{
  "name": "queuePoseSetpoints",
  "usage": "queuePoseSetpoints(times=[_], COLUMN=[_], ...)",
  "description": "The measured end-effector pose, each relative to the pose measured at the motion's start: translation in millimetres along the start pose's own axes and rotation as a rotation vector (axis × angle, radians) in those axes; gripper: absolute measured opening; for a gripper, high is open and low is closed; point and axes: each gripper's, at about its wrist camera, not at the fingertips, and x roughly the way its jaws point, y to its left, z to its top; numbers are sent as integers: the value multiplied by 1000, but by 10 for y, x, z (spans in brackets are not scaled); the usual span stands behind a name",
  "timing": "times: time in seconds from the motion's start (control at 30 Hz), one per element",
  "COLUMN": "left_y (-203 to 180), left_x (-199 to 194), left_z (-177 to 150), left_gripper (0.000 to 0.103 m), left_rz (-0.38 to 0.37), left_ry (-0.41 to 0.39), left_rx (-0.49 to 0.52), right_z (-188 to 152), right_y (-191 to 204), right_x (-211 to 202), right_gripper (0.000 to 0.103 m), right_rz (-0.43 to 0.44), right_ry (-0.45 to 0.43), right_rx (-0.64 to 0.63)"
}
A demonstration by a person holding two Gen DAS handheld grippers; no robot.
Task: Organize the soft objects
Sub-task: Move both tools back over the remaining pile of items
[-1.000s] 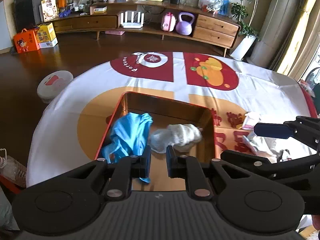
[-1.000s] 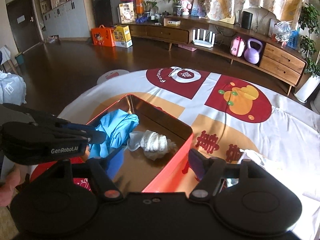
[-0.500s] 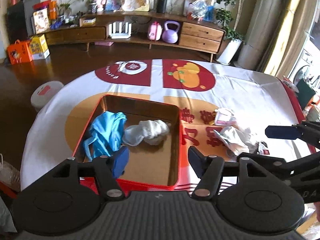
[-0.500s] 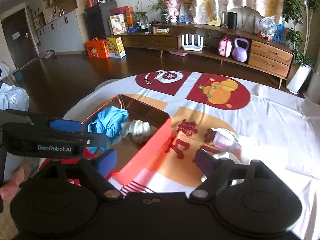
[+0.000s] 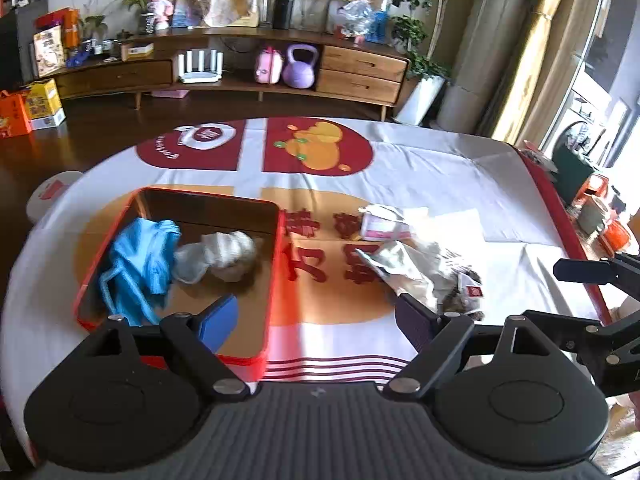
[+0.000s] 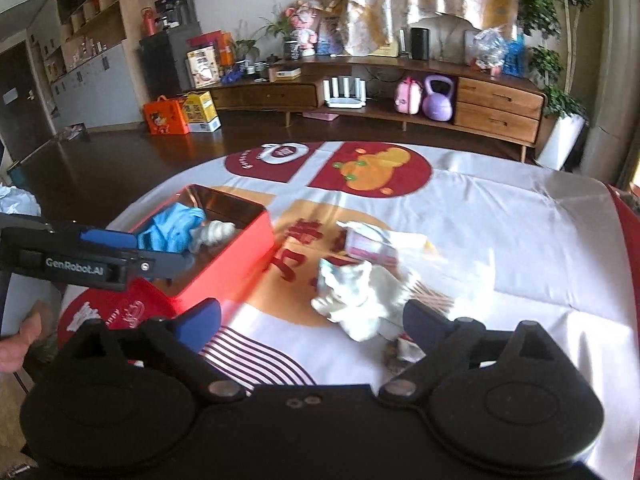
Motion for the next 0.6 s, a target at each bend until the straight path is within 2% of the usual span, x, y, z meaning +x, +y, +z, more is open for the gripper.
queuePoseSetpoints(times=[0.13,0.27,0.4,0.6], left_y=[-119,-225,-335,-456], left_x=[67,123,209,427], left_z=[-16,-17,-20,-23], left_gripper=[87,98,100,102], left_rz=[-42,-63,-78,-94], left_ry=[6,-5,-6,45], left_rx=[-2,-2,3,-3], right_z=[-123,-237,-336,-409], right_y=[-173,-294,-385,-504], right_x=[-46,-64,-25,84], right_gripper=[100,100,100,99], right_rz=[-4,-9,-12,-26], right_ry=[0,6,13,29], right_rx=[24,31,33,29])
